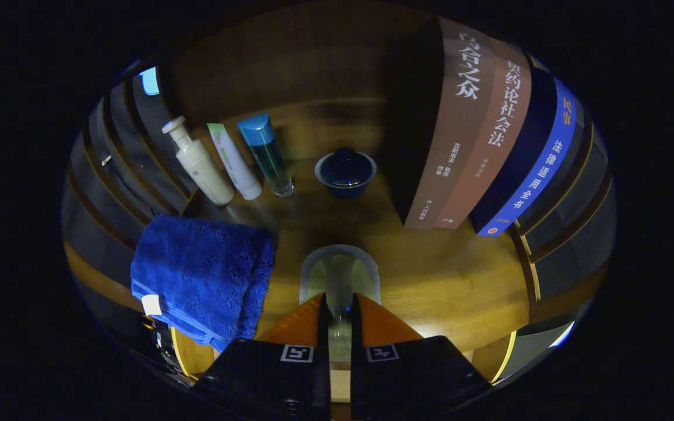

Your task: Pull open the drawer, take out the items inside it, and place them on the countertop above the cabinet.

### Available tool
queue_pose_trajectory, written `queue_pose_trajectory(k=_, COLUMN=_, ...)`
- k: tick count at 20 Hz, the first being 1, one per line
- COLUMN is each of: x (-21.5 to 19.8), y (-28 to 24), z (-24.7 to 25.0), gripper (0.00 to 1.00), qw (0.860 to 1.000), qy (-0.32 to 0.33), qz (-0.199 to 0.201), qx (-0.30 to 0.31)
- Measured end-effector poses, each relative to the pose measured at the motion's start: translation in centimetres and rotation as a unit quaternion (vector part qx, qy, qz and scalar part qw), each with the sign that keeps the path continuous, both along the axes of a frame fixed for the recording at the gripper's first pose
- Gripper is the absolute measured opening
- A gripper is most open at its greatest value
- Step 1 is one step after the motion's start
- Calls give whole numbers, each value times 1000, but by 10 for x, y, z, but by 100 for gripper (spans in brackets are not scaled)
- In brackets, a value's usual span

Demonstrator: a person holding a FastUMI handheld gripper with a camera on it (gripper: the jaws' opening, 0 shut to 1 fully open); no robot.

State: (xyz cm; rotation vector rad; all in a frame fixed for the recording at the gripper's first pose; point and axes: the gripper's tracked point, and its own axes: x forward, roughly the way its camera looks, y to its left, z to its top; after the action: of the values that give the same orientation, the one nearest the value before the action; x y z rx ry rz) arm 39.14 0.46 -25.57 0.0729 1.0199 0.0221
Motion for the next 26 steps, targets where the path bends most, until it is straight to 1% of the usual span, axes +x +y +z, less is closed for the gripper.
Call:
queue_pose_trajectory(k=3, x=1, y=1, z=0, gripper=18, qw=1000, qy=4, qz=-5, qx=-2)
queue_pose_trajectory(k=7, x=-1, y=1, z=-4, gripper=20, qw=1000, qy=11, qz=-9, qx=-2)
queue_pose_trajectory(k=10, x=-2, y=2, z=-4, gripper=25, qw=1000, qy=12, qz=-20, qx=7)
queue_pose_trajectory(k=13, x=-5, y=1, z=-4, gripper=30, qw=1000, qy=15, qz=-22, qx=11)
queue_pose_trajectory(k=14, x=-6, y=2, z=-3, gripper=36, qw=1000, qy=16, qz=-22, qx=13)
queue_pose_trajectory(k=19, x=-7, y=-3, z=7, gripper=96, qw=1000, qy=-17, qz=-22, qx=-4)
queue_pose_trajectory(k=20, x=-6, y=-2, z=9, gripper=99, qw=999, qy=-26, qz=-27, qx=-2)
queue_pose_trajectory(k=23, x=-10, y=0, z=24, gripper=100, qw=998, qy=-55, qz=-37, qx=10)
queue_pose_trajectory(k=26, x=-22, y=4, z=44, gripper=100, qw=995, qy=-96, qz=-23, qx=7)
